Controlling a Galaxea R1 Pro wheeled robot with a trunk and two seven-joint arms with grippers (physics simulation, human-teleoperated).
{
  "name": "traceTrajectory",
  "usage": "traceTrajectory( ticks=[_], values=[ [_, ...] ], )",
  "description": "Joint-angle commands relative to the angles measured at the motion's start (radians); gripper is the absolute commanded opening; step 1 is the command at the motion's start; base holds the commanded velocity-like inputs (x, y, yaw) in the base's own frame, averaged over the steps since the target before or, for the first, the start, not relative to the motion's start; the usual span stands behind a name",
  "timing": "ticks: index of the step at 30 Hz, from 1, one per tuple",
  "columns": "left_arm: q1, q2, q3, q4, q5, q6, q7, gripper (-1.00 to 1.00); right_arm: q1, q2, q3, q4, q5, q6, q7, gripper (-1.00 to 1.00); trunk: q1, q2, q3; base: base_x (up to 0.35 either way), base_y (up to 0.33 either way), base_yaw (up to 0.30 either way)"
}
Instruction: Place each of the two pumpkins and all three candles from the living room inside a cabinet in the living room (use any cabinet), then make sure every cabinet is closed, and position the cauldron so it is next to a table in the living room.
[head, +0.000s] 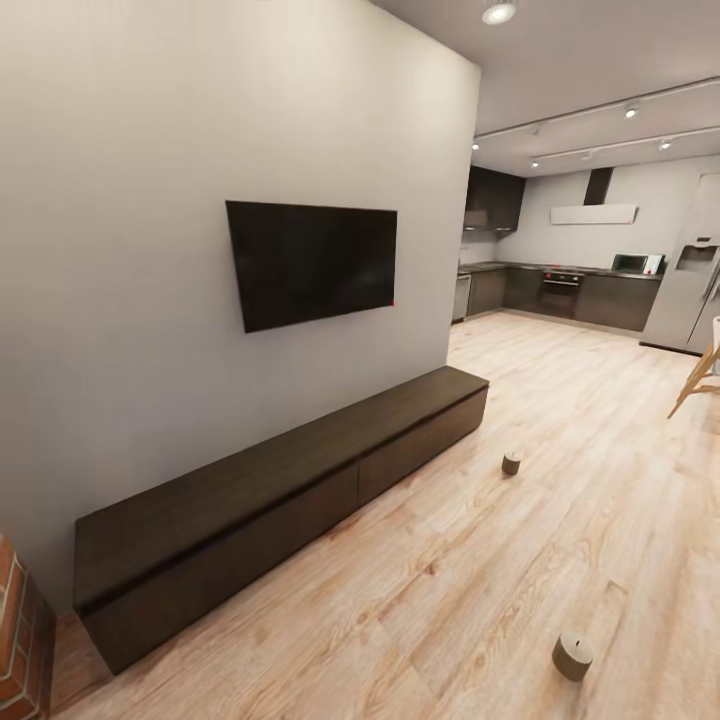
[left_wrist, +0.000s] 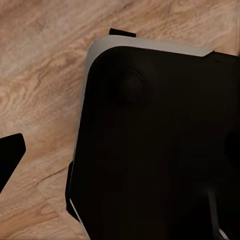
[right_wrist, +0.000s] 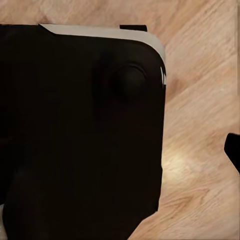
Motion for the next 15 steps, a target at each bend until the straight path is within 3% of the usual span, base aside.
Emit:
traceTrajectory(
  ticks=[1, 8, 15],
  values=[
    [-0.001, 0.0, 0.006, -0.001, 0.01, -0.002, 0.0, 1.0, 0.0, 0.0, 0.0, -0.001, 0.001, -0.002, 0.0, 1.0, -0.004, 0.007, 0.002, 0.0, 0.0, 0.0],
    [-0.005, 0.0, 0.004, -0.002, 0.08, 0.005, 0.001, 1.0, 0.0, -0.001, -0.002, -0.042, 0.001, 0.0, -0.004, 1.0, -0.031, 0.056, 0.024, 0.0, 0.0, 0.028],
    [-0.008, 0.0, 0.004, -0.002, 0.091, 0.009, 0.001, 1.0, -0.001, -0.002, -0.002, -0.096, 0.002, 0.006, -0.001, 1.0, -0.058, 0.105, 0.046, 0.0, 0.0, 0.223]
  ],
)
